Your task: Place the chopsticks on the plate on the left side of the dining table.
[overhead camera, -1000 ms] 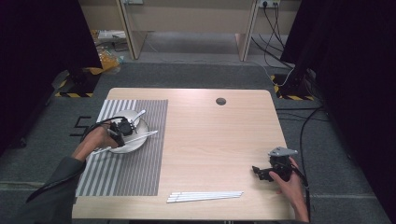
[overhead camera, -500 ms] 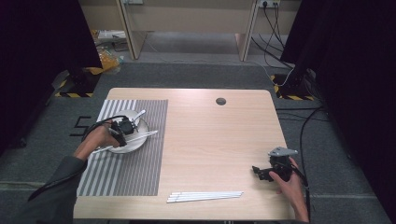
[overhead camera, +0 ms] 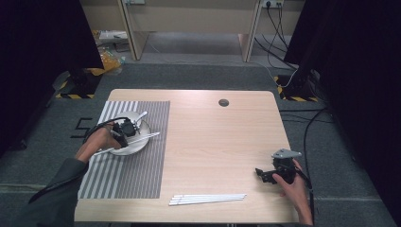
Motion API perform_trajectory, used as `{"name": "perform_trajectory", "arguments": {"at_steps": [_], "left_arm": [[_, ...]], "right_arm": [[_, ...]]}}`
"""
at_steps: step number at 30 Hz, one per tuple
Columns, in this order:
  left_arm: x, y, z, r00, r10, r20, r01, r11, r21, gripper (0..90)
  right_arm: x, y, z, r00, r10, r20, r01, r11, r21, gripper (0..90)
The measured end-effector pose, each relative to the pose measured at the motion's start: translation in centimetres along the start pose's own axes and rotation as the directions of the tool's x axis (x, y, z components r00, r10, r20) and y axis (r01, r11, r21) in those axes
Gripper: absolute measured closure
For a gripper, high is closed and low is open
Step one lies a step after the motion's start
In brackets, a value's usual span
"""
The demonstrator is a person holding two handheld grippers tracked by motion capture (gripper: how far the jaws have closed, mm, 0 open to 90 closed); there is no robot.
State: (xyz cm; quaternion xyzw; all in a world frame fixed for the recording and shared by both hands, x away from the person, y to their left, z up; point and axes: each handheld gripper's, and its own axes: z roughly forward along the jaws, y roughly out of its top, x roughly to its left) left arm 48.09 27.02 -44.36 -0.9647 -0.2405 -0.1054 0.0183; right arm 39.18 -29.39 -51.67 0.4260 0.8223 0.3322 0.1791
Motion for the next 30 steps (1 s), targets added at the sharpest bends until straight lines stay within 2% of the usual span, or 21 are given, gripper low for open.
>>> {"name": "perform_trajectory", "arguments": {"at_steps": [6, 13, 16, 18, 21, 26, 30], "left_arm": [[-0.1, 0.4, 0.0, 0.9996, 0.021, -0.02, -0.021, 0.9997, 0.014, 84.1], [0.0, 0.4, 0.1, 0.9996, 0.016, -0.022, -0.015, 0.9998, 0.01, 82.9], [0.0, 0.2, -0.1, 0.9998, -0.011, -0.018, 0.01, 0.9999, -0.013, 80.2], [0.1, -0.1, -0.2, 0.9989, -0.04, -0.025, 0.039, 0.9988, -0.031, 74.6], [0.3, -0.7, -0.6, 0.9978, -0.056, -0.035, 0.055, 0.9979, -0.035, 69.8], [0.5, -1.7, -0.5, 0.996, -0.084, -0.03, 0.085, 0.9964, 0.008, 59.8], [0.8, -2.1, 0.2, 0.9922, -0.117, -0.044, 0.118, 0.993, 0.014, 57.8]], "right_arm": [[0.0, 0.0, 0.0, 1.0, 0.0, 0.0, 0.0, 1.0, 0.0, 0.4], [0.0, 0.0, 0.0, 1.0, 0.0, 0.0, 0.0, 1.0, 0.0, 0.4], [0.0, 0.0, 0.0, 1.0, -0.001, 0.0, 0.001, 1.0, 0.001, 0.4], [0.0, 0.0, 0.0, 1.0, -0.002, 0.0, 0.002, 1.0, -0.001, 0.4], [0.0, 0.0, 0.0, 1.0, 0.0, 0.001, 0.0, 1.0, 0.0, 0.4], [0.0, 0.0, 0.0, 1.0, 0.0, 0.001, 0.0, 1.0, 0.0, 0.4], [0.0, 0.0, 0.0, 1.0, 0.0, 0.001, 0.0, 1.0, 0.0, 0.4]]}}
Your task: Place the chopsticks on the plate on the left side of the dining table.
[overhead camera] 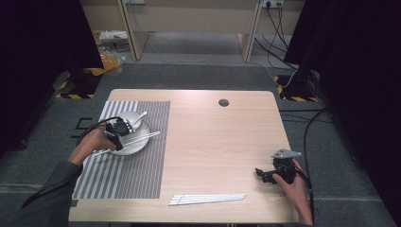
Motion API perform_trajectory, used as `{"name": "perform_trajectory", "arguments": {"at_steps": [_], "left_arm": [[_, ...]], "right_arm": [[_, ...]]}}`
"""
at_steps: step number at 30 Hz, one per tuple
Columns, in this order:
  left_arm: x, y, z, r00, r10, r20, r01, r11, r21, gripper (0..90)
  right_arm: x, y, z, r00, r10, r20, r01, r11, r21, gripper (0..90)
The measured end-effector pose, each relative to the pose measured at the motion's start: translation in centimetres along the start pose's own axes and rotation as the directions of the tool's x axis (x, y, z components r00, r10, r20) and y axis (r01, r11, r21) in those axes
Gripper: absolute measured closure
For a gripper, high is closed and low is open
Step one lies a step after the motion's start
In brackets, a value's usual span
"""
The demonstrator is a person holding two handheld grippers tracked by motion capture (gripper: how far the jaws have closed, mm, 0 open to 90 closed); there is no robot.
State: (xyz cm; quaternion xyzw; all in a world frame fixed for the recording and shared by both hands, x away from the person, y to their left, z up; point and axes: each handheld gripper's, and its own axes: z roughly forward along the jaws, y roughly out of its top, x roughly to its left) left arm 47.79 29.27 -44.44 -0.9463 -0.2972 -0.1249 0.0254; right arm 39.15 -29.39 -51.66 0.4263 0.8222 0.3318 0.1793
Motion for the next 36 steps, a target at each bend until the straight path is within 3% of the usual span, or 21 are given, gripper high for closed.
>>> {"name": "perform_trajectory", "arguments": {"at_steps": [12, 36], "left_arm": [[1.0, 0.1, 0.9, 0.9988, -0.043, -0.024, 0.044, 0.999, 0.007, 58.8], [1.5, 0.2, 1.1, 0.9979, -0.06, -0.023, 0.061, 0.998, 0.016, 60.8]], "right_arm": [[0.0, 0.0, 0.0, 1.0, 0.001, -0.001, -0.001, 1.0, 0.0, 0.3], [0.0, 0.0, 0.0, 1.0, 0.003, -0.002, -0.003, 1.0, 0.001, 0.3]]}}
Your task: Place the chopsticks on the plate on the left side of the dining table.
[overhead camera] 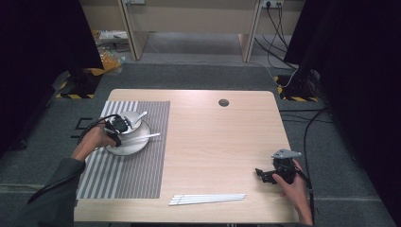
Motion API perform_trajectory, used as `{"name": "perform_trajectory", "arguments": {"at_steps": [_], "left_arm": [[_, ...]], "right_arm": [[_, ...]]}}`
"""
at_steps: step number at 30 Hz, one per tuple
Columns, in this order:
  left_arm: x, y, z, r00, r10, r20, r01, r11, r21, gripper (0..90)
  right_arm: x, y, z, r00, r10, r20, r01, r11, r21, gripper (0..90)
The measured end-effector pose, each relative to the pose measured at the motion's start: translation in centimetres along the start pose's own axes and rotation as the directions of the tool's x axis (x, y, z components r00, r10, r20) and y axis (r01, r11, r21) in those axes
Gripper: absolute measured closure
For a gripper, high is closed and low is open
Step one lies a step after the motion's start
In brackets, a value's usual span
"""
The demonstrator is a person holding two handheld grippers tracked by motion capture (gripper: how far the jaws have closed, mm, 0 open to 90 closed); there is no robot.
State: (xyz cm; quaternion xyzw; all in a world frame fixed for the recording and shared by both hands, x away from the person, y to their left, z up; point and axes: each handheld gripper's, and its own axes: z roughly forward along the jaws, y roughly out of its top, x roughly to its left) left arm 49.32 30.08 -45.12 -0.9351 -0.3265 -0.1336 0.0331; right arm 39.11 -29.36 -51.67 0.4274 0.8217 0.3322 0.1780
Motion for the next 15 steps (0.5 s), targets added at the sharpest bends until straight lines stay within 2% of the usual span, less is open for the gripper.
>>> {"name": "perform_trajectory", "arguments": {"at_steps": [15], "left_arm": [[-0.02, -0.16, -0.44, 0.9999, -0.011, -0.008, 0.011, 0.9999, -0.009, 57.2]], "right_arm": [[0.0, 0.0, 0.0, 1.0, 0.0, 0.0, 0.0, 1.0, 0.0, 0.4]]}}
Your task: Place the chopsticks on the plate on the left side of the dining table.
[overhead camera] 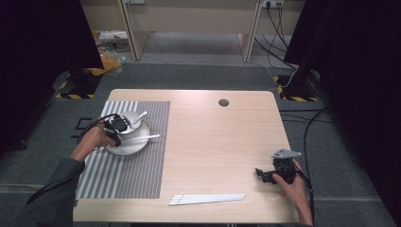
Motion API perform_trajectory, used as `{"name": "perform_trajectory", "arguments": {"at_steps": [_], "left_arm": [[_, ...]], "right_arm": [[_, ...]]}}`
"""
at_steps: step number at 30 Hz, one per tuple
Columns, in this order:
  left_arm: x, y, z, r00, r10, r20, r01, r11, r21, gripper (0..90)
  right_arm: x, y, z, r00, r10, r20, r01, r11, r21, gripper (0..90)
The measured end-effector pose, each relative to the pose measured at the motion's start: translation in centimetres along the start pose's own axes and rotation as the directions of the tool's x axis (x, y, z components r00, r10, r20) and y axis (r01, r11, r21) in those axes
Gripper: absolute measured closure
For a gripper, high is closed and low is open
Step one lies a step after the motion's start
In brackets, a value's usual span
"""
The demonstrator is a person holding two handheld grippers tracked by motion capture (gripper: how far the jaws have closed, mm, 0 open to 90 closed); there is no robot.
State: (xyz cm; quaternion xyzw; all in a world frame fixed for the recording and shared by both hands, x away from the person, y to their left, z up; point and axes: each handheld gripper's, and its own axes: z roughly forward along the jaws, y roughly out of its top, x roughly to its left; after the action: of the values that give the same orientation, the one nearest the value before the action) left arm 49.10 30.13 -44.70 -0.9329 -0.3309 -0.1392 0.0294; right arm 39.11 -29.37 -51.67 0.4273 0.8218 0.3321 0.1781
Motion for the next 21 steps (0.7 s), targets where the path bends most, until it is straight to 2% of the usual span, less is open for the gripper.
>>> {"name": "perform_trajectory", "arguments": {"at_steps": [8, 13, 15, 21], "left_arm": [[-0.7, -0.4, -0.6, 0.9998, -0.011, 0.015, 0.012, 0.9996, -0.025, 54.2], [-1.9, -0.8, -0.8, 0.9992, -0.01, 0.039, 0.013, 0.997, -0.076, 52.6], [-2.2, -0.9, -1.0, 0.9994, -0.004, 0.034, 0.007, 0.9956, -0.094, 51.2], [-3.6, -1.1, -2.0, 0.9994, -0.002, 0.035, 0.008, 0.9827, -0.185, 47.4]], "right_arm": [[0.0, 0.0, 0.0, 1.0, 0.0, 0.0, 0.0, 1.0, 0.0, 0.4], [0.0, 0.0, 0.0, 1.0, -0.001, 0.0, 0.001, 1.0, 0.0, 0.4], [0.0, 0.0, 0.0, 1.0, -0.001, 0.001, 0.001, 1.0, 0.0, 0.3], [0.0, 0.0, 0.0, 1.0, -0.001, 0.001, 0.001, 1.0, 0.0, 0.3]]}}
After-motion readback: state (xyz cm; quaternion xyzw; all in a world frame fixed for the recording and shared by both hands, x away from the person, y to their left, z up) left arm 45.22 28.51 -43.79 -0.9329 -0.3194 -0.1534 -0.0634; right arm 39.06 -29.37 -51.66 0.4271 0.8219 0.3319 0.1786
